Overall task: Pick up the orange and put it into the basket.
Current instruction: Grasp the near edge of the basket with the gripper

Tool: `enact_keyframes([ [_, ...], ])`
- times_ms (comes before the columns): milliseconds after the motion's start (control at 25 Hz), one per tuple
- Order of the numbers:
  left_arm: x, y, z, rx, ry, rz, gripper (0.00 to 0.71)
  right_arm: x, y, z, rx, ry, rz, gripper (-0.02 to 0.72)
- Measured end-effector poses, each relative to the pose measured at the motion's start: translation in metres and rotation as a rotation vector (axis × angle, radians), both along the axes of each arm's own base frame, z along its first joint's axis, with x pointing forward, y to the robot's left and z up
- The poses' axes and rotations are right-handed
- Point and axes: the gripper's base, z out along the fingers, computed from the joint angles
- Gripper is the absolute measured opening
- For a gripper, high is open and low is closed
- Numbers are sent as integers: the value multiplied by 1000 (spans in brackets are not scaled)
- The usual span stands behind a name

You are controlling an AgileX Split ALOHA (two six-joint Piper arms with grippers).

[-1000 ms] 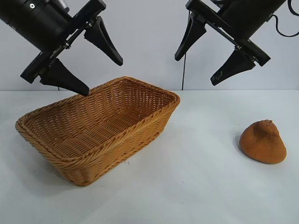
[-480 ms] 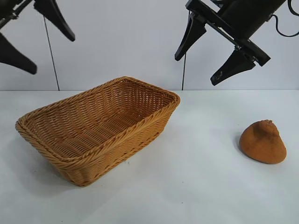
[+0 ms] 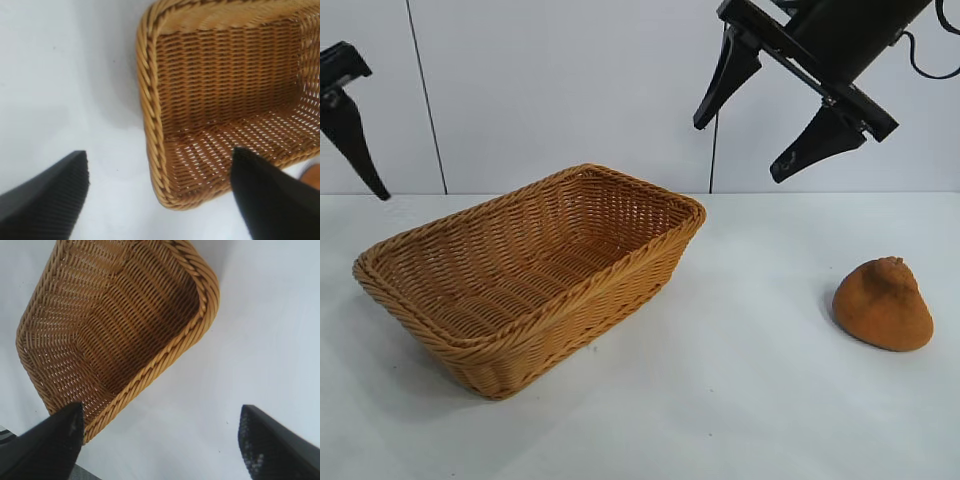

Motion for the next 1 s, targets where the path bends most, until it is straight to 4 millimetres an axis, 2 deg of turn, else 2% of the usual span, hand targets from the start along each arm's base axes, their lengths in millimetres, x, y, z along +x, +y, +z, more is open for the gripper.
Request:
enact_keyframes([
  [80, 4, -3, -6, 1, 9, 28, 558, 0, 0, 0, 0, -1, -1, 580],
  [280, 18, -6, -37, 24, 75, 56, 557, 0, 0, 0, 0, -1, -1, 580],
  [520, 38, -9, -88, 52, 141, 86, 557, 0, 0, 0, 0, -1, -1, 580],
  [640, 41, -11, -112, 49, 192, 100, 557, 0, 0, 0, 0, -1, -1, 580],
  [760, 41, -14, -122, 20, 226, 111, 552, 0, 0, 0, 0, -1, 0, 580],
  [800, 42, -14, -122, 13, 219, 114, 535, 0, 0, 0, 0, -1, 0, 580],
  [880, 44, -15, -122, 7, 202, 118, 455, 0, 0, 0, 0, -1, 0, 580],
  [920, 44, -16, -122, 5, 200, 118, 382, 0, 0, 0, 0, -1, 0, 580],
  [1000, 44, -16, -122, 3, 197, 120, 193, 0, 0, 0, 0, -1, 0, 580],
])
